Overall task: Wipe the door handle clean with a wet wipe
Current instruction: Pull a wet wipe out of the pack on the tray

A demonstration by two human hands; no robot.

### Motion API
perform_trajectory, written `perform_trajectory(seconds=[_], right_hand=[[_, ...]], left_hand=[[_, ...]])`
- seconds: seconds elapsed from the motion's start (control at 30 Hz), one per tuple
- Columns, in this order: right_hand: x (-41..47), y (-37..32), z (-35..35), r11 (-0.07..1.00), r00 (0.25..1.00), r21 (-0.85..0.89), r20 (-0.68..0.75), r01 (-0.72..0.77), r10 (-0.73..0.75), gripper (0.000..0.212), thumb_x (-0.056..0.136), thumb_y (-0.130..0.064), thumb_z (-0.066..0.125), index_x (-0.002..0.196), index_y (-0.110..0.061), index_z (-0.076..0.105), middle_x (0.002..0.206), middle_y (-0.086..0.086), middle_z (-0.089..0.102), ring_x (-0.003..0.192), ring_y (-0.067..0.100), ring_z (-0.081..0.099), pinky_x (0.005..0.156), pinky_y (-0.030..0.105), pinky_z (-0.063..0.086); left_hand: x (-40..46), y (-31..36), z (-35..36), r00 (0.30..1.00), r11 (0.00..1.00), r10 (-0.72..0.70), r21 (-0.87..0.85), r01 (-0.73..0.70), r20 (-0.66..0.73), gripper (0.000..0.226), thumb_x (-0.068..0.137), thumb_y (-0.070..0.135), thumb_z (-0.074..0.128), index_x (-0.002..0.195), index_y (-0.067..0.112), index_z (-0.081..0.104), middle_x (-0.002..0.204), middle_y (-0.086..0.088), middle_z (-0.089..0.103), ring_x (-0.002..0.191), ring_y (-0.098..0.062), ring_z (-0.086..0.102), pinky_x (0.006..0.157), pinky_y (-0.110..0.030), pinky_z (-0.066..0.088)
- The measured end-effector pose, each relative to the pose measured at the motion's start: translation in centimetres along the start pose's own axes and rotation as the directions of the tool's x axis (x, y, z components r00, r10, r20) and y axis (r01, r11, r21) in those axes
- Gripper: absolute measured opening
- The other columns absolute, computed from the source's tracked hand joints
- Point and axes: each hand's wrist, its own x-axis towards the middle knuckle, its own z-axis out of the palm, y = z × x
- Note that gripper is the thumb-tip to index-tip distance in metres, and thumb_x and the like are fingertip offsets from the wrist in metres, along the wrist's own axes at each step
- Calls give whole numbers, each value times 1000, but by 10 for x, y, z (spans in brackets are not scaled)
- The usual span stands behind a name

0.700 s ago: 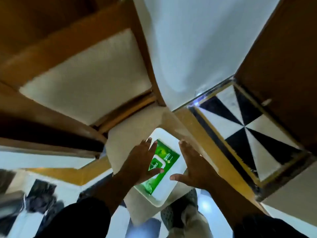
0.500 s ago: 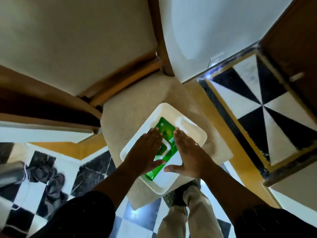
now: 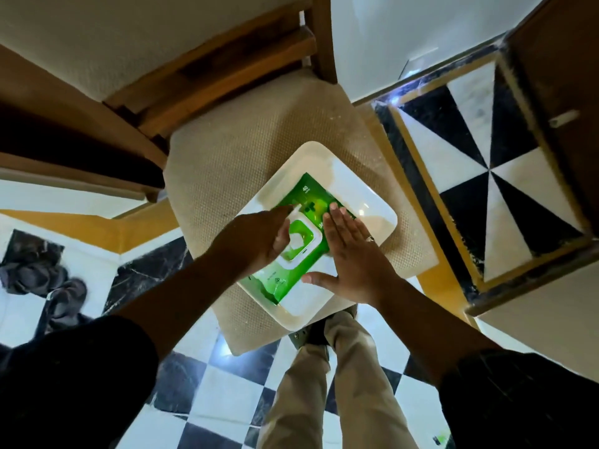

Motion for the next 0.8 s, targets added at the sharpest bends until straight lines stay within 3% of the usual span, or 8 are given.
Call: perform_trajectory(seconds=[0.07,0.13,0.2,0.43,0.57,0.67,0.73,0.8], right_hand=[[0,-8,-5,996,994,90,-106,-19,28,90,80,-63,60,138,3,41,153,28,28,142,37,25,114,50,26],[3,-25,-6,992,954,124,-294,-22,57,54,81,-46,70,109,0,63,131,29,54,121,42,51,91,49,48],[13,-47,-4,993,934,98,-345,-61,91,37,80,-37,72,91,-2,66,113,23,61,102,41,58,74,45,54],[29,-77,-2,975,946,-92,-276,-203,171,16,70,-5,71,84,1,67,103,21,61,88,40,58,64,42,52],[25,-50,-8,955,927,278,-323,-99,190,7,88,-3,58,88,4,59,96,22,58,86,38,57,72,42,48],[19,-23,-17,705,831,682,-266,-196,488,19,97,-8,50,90,7,57,89,25,59,85,39,59,76,49,49],[14,-21,-16,619,812,754,-210,-220,545,19,98,-12,49,94,5,57,93,24,61,90,39,61,79,51,51],[11,-30,-12,665,839,719,-224,-201,496,18,95,-19,57,99,-1,58,100,19,63,97,33,61,83,43,52]], left_hand=[[0,-11,-8,995,997,-79,-2,80,-61,56,96,44,25,98,4,65,76,-20,71,69,-42,68,63,-45,53],[1,-17,-9,987,989,-150,-10,149,-56,42,100,40,42,88,5,62,72,-20,70,68,-43,67,64,-45,51],[1,-15,-7,978,978,-205,-39,203,-44,33,99,35,54,86,5,60,69,-20,69,67,-44,66,64,-44,50],[-3,-1,-8,972,978,-208,-30,206,-110,26,96,22,61,83,0,61,65,-24,67,59,-46,65,59,-46,52],[-6,-2,-8,980,984,-172,21,175,-100,25,98,23,59,88,1,61,68,-23,68,60,-44,66,59,-45,53],[-7,-1,-8,982,987,-153,22,156,-109,24,98,23,57,93,0,62,72,-23,69,63,-43,68,62,-47,55],[-7,1,-9,982,986,-165,0,166,-93,26,100,24,54,97,0,62,78,-23,70,69,-43,69,67,-48,55],[-5,0,-9,981,983,-181,-26,180,-75,28,101,26,51,99,0,61,81,-24,70,74,-44,68,70,-47,53]])
